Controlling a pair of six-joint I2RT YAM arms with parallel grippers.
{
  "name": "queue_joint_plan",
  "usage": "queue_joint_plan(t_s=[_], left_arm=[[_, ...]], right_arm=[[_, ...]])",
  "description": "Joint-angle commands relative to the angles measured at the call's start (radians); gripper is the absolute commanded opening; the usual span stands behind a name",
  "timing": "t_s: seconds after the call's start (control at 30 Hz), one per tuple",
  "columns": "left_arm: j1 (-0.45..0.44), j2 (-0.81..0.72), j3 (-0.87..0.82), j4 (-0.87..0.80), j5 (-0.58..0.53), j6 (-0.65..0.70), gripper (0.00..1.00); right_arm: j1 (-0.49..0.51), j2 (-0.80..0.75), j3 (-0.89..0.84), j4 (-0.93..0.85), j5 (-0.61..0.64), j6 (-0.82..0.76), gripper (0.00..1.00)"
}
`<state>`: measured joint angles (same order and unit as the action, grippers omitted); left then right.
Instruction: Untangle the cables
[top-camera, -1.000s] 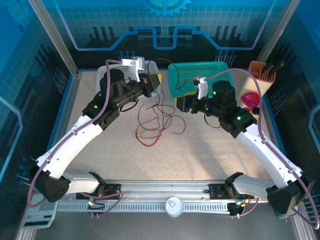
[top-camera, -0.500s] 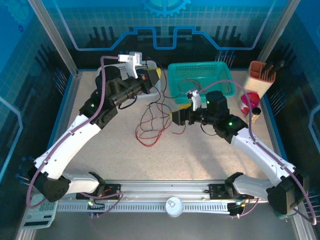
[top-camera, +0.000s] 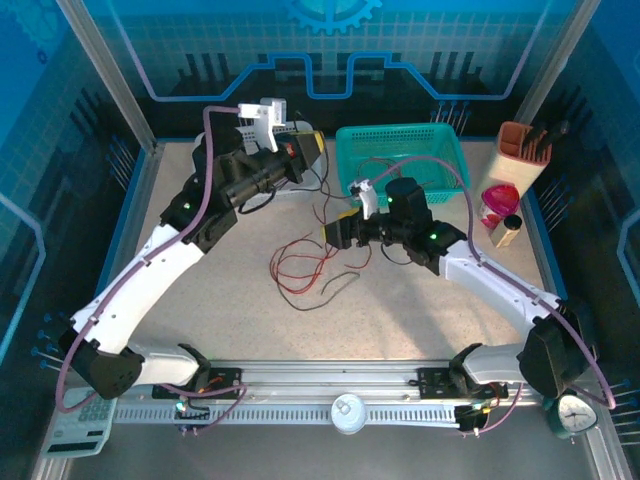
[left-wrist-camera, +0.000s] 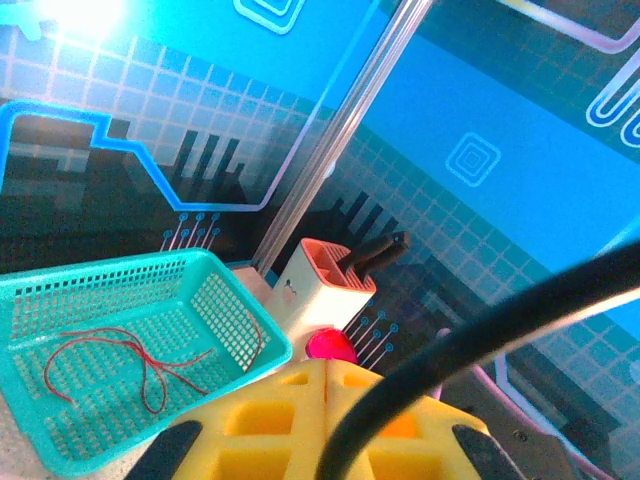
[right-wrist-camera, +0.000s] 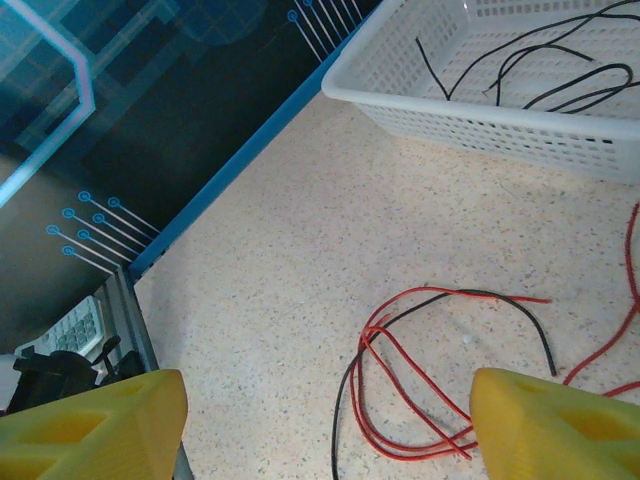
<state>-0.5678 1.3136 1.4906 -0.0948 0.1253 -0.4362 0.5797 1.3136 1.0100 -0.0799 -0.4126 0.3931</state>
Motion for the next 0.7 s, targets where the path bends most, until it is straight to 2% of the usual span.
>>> queue_joint_plan(t_s=[0.0, 0.13, 0.4, 0.67], left_arm=[[-0.004, 0.003, 0.044, -0.02, -0.039, 0.058, 0.0], [0.031, 0.014, 0.057, -0.051, -0.102, 0.124, 0.0], [0.233, 0.107, 0.062, -0.053, -0.155, 0.119, 0.0], [0.3, 0.27, 0.101, -0.011, -0.37, 0.376, 0.0]], right_arm=[[0.022, 0.003, -0.001, 0.045, -0.001, 0.019, 0.75], [0.023, -0.016, -0.034, 0.033, 0.03, 0.02, 0.74], [0.019, -0.077, -0.051, -0.04, 0.106, 0.011, 0.74], [0.008, -0.145, -0.077, -0.109, 0.14, 0.013, 0.75]])
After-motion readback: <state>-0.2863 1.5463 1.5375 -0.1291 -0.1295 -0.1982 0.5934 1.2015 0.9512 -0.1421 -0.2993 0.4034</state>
